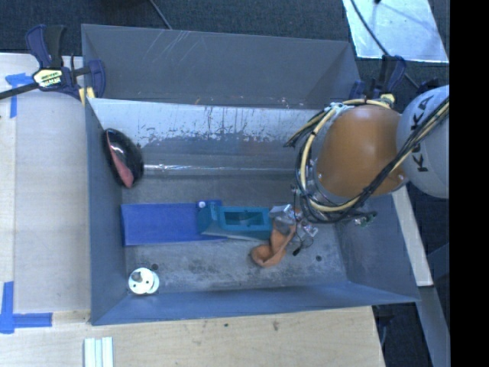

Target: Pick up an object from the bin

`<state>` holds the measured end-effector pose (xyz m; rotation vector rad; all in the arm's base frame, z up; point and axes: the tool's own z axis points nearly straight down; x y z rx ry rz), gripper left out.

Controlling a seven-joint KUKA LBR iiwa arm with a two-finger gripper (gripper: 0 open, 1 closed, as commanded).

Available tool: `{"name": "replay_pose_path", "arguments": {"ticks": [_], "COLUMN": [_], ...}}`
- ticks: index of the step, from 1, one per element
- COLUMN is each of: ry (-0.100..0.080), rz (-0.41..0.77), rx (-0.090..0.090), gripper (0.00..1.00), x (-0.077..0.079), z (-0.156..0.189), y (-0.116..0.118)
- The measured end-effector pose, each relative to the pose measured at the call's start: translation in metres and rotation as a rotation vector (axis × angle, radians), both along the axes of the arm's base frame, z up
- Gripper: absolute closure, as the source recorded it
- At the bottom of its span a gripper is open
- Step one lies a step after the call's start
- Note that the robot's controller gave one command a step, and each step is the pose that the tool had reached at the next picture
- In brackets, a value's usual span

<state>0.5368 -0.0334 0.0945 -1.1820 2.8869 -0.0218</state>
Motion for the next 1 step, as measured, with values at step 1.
{"name": "replay_pose_path", "arguments": {"ticks": [1], "ry": [0.014], "rz": [0.001], "rx": [0.003], "gripper": [1.0], "x": [-0.0018], "z": [0.0033], "y": [0.0009]}}
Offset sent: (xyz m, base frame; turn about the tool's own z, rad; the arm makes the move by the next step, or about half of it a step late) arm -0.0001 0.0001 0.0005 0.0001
